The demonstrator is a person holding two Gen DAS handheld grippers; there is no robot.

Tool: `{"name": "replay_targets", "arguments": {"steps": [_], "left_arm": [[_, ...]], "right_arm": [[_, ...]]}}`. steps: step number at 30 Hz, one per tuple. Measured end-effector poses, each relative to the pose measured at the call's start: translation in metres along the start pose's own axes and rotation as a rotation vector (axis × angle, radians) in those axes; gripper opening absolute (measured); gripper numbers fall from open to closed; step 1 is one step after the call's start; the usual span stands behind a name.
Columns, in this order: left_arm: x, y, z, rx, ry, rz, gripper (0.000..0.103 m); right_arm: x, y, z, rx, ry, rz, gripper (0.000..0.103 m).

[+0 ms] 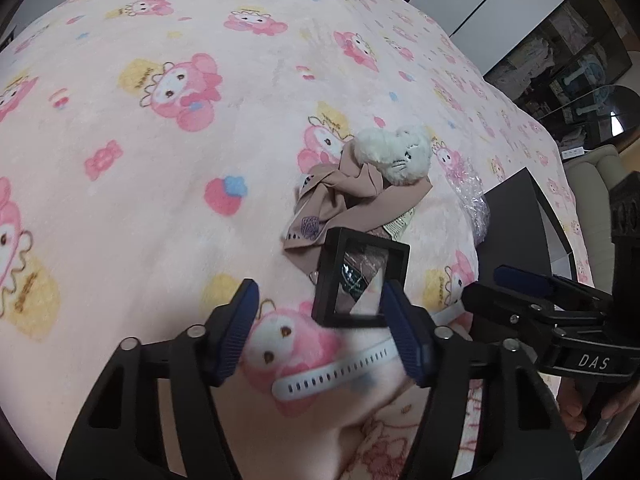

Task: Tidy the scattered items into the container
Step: 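Close the left gripper on the small black square frame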

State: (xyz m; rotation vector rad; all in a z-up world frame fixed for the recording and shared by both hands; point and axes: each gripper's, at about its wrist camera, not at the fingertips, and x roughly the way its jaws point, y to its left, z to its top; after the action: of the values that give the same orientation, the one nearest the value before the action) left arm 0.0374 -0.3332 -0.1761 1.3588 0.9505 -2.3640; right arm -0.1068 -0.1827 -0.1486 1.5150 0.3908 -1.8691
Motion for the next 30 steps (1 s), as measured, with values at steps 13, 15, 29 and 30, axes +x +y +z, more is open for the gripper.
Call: {"name": "replay_targets", "arguments": {"steps": [13,15,29,30], "left_arm": [[0.039,0.005,0.005,-0.004,0.077,-0.059,0.038],[0.047,0.005,0.003,-0.008,0.111,-0.068,0.031],[0.007,-0.026,0.001,0.074,0.036,-0.039,0.017],[0.0,-0.029,0.002,0.084,0.022,-0.036,0.017]], "right_arm": [[0.059,0.007,0.014,-0.048,0.165,0.075,0.043],[0.067,0.004,0.014,-0.033,0.196,0.109,0.043],[0.056,0.013,0.01,0.0,0.111,0.289,0.022],[0.048,0.015,0.01,0.004,0.087,0.298,0.022]]}}
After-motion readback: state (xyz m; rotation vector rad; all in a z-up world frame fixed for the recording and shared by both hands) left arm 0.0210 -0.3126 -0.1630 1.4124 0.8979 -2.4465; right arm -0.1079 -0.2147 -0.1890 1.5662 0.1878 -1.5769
